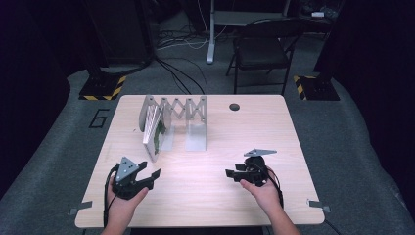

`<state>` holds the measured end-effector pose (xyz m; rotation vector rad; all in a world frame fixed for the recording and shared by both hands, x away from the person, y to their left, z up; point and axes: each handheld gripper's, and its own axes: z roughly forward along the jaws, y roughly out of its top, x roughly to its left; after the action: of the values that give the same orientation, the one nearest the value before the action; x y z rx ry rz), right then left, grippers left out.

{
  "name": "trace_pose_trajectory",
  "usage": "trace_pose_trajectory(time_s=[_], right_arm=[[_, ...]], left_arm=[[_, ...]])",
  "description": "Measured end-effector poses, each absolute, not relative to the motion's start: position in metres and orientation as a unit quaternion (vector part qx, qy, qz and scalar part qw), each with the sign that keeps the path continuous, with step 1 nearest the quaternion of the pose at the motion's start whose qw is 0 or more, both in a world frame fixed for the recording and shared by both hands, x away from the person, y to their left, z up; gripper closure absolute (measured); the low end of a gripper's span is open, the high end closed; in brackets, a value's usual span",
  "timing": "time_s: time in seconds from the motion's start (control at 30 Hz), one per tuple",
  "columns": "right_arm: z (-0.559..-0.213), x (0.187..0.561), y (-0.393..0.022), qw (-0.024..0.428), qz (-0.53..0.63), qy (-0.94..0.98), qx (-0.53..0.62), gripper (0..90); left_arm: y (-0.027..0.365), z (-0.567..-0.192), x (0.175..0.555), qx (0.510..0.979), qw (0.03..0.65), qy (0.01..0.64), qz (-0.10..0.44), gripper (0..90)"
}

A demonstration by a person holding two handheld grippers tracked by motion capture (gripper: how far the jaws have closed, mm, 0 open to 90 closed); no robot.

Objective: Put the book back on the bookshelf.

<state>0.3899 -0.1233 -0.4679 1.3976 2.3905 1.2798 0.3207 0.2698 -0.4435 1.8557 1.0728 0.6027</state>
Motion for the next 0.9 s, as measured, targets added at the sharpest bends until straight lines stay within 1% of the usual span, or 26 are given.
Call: trace_pose_trajectory(time_s=[0.27, 0.4, 0.6, 0.73, 0.9], right_arm=[[-0.469, 0.389, -0.12, 0.054, 0.412, 0.788, 0.454, 44.8], [-0.47, 0.389, -0.12, 0.056, 0.41, 0.79, 0.453, 44.8], [-0.471, 0.389, -0.12, 0.054, 0.41, 0.788, 0.456, 44.7], [-0.473, 0.389, -0.12, 0.055, 0.409, 0.789, 0.455, 44.4], [-0.475, 0.391, -0.12, 0.059, 0.409, 0.793, 0.447, 43.9]], left_arm=[[0.274, -0.463, 0.316, 0.759, 0.442, 0.419, 0.229, 40.9], [0.275, -0.47, 0.316, 0.76, 0.45, 0.421, 0.206, 40.9], [0.275, -0.478, 0.319, 0.768, 0.45, 0.412, 0.196, 40.9], [0.273, -0.485, 0.322, 0.775, 0.441, 0.413, 0.187, 40.9], [0.269, -0.492, 0.325, 0.784, 0.431, 0.406, 0.189, 40.8]])
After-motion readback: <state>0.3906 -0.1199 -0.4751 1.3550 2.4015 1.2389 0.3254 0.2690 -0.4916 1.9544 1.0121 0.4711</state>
